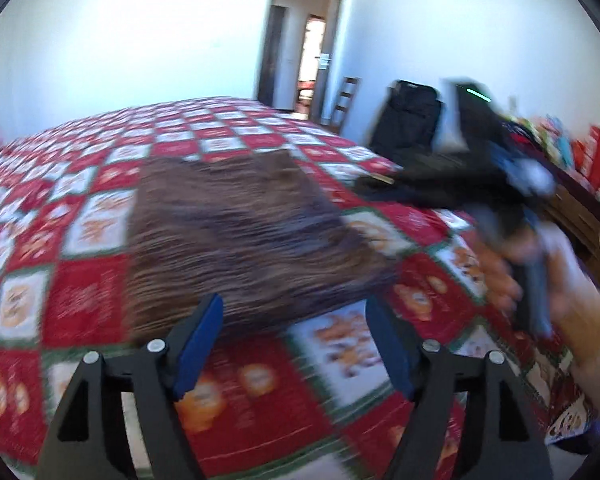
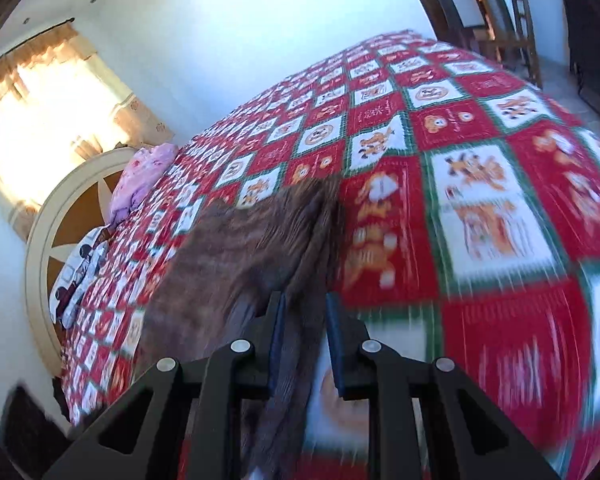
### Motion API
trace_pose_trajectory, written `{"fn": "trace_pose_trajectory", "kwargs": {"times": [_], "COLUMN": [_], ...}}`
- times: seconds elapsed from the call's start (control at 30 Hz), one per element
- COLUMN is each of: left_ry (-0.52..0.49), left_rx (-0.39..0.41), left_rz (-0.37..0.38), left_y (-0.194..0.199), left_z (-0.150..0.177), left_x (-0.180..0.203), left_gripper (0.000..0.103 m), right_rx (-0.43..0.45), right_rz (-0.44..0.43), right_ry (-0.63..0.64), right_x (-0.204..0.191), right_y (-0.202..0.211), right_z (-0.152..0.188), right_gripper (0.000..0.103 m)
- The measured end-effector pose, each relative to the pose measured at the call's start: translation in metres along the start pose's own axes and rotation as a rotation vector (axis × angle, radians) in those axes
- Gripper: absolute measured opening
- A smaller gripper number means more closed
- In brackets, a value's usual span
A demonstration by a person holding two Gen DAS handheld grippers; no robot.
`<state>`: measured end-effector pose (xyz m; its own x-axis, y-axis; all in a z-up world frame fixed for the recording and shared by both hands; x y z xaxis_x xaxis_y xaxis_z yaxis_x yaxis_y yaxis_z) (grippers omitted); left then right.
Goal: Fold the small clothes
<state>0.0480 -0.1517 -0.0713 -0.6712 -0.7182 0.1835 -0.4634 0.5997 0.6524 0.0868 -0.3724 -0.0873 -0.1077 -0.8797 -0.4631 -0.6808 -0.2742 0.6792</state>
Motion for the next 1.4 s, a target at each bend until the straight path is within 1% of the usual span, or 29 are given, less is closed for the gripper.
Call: {"fn": "trace_pose_trajectory", "kwargs": {"times": [0.07, 0.17, 0.23, 0.27, 0.3, 0.33, 0.4, 0.43, 0.5, 0.53, 0.57, 0.63, 0.7, 0.73, 0.8, 0.83, 0.87, 0.9, 0.97, 1.03, 1.07, 1.13, 1.17, 1.2, 1.27, 1.3, 1.37, 1.4], "left_ry": [0.074, 0.151, 0.18, 0.186, 0.189, 0.192, 0.197, 0.194, 0.202, 0.216, 0.237, 0.275, 0.272, 0.263, 0.273, 0.28, 0.278, 0.262, 0.229, 0.22, 0.228, 0.247, 0.251, 0.253, 0.249, 0.244, 0.231, 0.226], "left_rx": [0.003, 0.025, 0.05, 0.049, 0.041, 0.031, 0.009, -0.006, -0.033, -0.066, -0.103, -0.142, -0.123, -0.126, -0.136, -0.134, -0.134, -0.14, -0.151, -0.154, -0.154, -0.15, -0.148, -0.146, -0.148, -0.152, -0.162, -0.165], "left_rz": [-0.017, -0.04, -0.089, -0.109, -0.122, -0.14, -0.171, -0.199, -0.242, -0.254, -0.244, -0.221, -0.221, -0.231, -0.225, -0.222, -0.228, -0.243, -0.27, -0.276, -0.265, -0.235, -0.221, -0.204, -0.19, -0.191, -0.202, -0.208], "left_y": [0.004, 0.008, 0.009, 0.005, 0.003, -0.002, -0.012, -0.019, -0.028, -0.037, -0.045, -0.052, -0.047, -0.046, -0.049, -0.05, -0.049, -0.05, -0.052, -0.053, -0.053, -0.052, -0.053, -0.053, -0.053, -0.055, -0.057, -0.057], "left_z": [-0.003, -0.011, -0.019, -0.023, -0.024, -0.028, -0.034, -0.035, -0.03, -0.023, -0.014, 0.003, 0.003, 0.002, 0.004, 0.004, 0.004, 0.005, 0.006, 0.005, 0.006, 0.006, 0.006, 0.006, 0.006, 0.005, 0.005, 0.005], "left_x": [-0.022, -0.046, -0.063, -0.07, -0.077, -0.082, -0.091, -0.094, -0.105, -0.11, -0.112, -0.115, -0.114, -0.114, -0.116, -0.116, -0.116, -0.113, -0.108, -0.108, -0.109, -0.111, -0.111, -0.111, -0.108, -0.108, -0.105, -0.105], "left_gripper": [0.076, 0.076, 0.076, 0.076, 0.076, 0.076, 0.076, 0.076, 0.076, 0.076, 0.076, 0.076, 0.077, 0.078, 0.082, 0.083, 0.084, 0.086, 0.09, 0.092, 0.092, 0.094, 0.096, 0.099, 0.101, 0.103, 0.103, 0.103], "right_rx": [-0.001, -0.015, -0.038, -0.042, -0.05, -0.06, -0.049, -0.049, -0.047, -0.041, -0.033, -0.035, -0.052, -0.056, 0.006, 0.067, 0.104, 0.121, 0.105, 0.05, 0.017, -0.027, -0.041, -0.033, 0.003, 0.012, 0.015, 0.014], "right_rz": [0.016, 0.04, 0.057, 0.081, 0.135, 0.156, 0.179, 0.195, 0.211, 0.205, 0.197, 0.185, 0.178, 0.176, 0.184, 0.192, 0.192, 0.183, 0.172, 0.126, 0.126, 0.156, 0.171, 0.165, 0.113, 0.109, 0.087, 0.094], "right_ry": [0.009, 0.048, 0.06, 0.067, 0.089, 0.1, 0.112, 0.115, 0.109, 0.1, 0.087, 0.069, 0.061, 0.058, 0.066, 0.088, 0.111, 0.144, 0.203, 0.245, 0.248, 0.225, 0.201, 0.165, 0.081, 0.049, 0.023, 0.017], "right_x": [-0.01, -0.025, -0.03, -0.031, -0.031, -0.03, -0.03, -0.028, -0.025, -0.023, -0.02, -0.019, -0.022, -0.023, -0.031, -0.039, -0.047, -0.06, -0.083, -0.103, -0.103, -0.087, -0.076, -0.063, -0.047, -0.041, -0.035, -0.033], "right_y": [0.002, -0.005, -0.017, -0.023, -0.029, -0.032, -0.032, -0.031, -0.028, -0.026, -0.023, -0.02, -0.018, -0.016, -0.003, 0.006, 0.01, 0.008, -0.011, -0.041, -0.057, -0.082, -0.088, -0.089, -0.078, -0.072, -0.065, -0.062], "right_z": [0.02, 0.042, 0.052, 0.054, 0.057, 0.061, 0.063, 0.065, 0.074, 0.078, 0.082, 0.083, 0.081, 0.077, 0.06, 0.045, 0.035, 0.024, 0.01, 0.005, 0.005, 0.006, 0.009, 0.013, 0.016, 0.018, 0.021, 0.022], "right_gripper": [0.051, 0.051, 0.051, 0.044, 0.014, 0.012, 0.012, 0.012, 0.011, 0.011, 0.011, 0.011, 0.012, 0.012, 0.013, 0.015, 0.015, 0.015, 0.015, 0.015, 0.015, 0.015, 0.012, 0.005, 0.001, 0.001, 0.001, 0.001]}}
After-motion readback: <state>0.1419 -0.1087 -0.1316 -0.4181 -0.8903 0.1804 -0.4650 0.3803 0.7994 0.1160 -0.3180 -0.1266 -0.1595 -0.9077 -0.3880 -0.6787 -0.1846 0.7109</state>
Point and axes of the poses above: each gripper's, at about its wrist camera, not at the fingertips, and y roughly against the way its jaws point, x to its right, z to its underside, the point moved 10 cm from there along -y, roughly the way its jaws point, and after that the axes turned 6 degrees about -x, right-handed, at the moved point
